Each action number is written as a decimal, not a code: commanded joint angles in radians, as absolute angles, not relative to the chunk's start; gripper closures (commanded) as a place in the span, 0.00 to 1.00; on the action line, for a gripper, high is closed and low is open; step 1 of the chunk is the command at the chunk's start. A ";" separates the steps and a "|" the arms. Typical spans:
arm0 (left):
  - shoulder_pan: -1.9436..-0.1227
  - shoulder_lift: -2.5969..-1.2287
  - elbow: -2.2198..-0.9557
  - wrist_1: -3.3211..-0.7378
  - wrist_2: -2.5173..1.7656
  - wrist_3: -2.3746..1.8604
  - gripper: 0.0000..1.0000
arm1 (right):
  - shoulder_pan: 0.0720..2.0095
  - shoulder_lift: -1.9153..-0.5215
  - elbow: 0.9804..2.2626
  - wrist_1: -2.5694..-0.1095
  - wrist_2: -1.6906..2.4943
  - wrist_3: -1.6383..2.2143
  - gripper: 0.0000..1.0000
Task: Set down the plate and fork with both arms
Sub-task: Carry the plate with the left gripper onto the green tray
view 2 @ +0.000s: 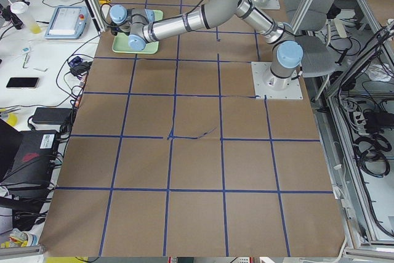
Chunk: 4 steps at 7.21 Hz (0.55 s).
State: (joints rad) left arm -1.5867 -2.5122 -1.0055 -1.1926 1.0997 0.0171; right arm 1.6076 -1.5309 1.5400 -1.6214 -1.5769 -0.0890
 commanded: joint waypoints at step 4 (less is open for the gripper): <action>-1.585 -2.481 -1.055 -1.132 1.089 0.008 0.00 | 1.608 -1.531 1.540 -1.621 -1.578 -0.089 0.00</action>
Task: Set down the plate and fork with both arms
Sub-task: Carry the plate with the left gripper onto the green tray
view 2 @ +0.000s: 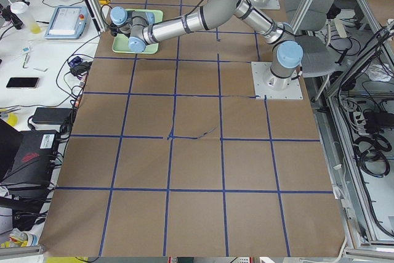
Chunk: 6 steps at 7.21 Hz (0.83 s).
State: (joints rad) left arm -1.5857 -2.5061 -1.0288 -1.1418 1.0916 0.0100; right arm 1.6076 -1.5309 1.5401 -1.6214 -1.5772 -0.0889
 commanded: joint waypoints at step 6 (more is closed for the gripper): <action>-1.577 -2.000 -1.262 -1.470 1.395 -0.069 0.00 | 1.608 -1.531 1.540 -1.621 -1.577 -0.089 0.00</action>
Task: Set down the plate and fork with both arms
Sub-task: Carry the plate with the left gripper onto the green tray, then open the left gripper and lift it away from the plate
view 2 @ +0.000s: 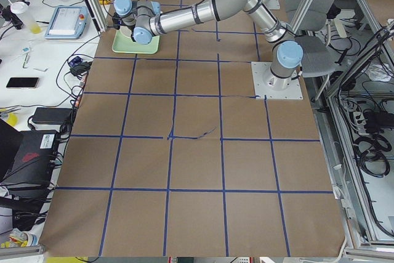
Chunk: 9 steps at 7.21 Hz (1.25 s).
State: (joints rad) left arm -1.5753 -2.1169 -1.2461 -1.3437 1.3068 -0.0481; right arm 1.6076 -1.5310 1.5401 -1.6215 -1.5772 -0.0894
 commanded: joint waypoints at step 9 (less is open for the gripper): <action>-1.595 -1.602 -1.557 -1.606 1.588 -0.105 0.00 | 1.609 -1.528 1.540 -1.623 -1.577 -0.091 0.00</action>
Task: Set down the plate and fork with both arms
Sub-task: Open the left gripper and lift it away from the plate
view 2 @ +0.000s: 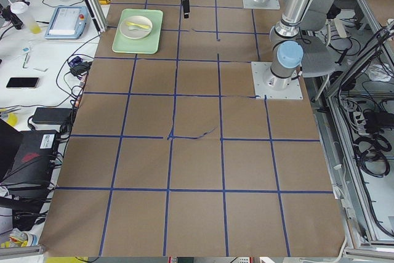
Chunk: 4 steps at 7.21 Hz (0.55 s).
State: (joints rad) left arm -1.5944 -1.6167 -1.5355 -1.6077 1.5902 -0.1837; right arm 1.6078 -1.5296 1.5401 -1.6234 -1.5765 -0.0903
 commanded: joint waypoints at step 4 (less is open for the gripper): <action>-1.595 -1.588 -1.569 -1.560 1.588 -0.031 0.00 | 1.626 -1.494 1.523 -1.637 -1.577 -0.107 0.00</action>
State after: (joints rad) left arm -1.5953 -1.5833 -1.5671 -1.5835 1.5882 -0.0282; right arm 1.6135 -1.5125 1.5347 -1.6272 -1.5763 -0.0952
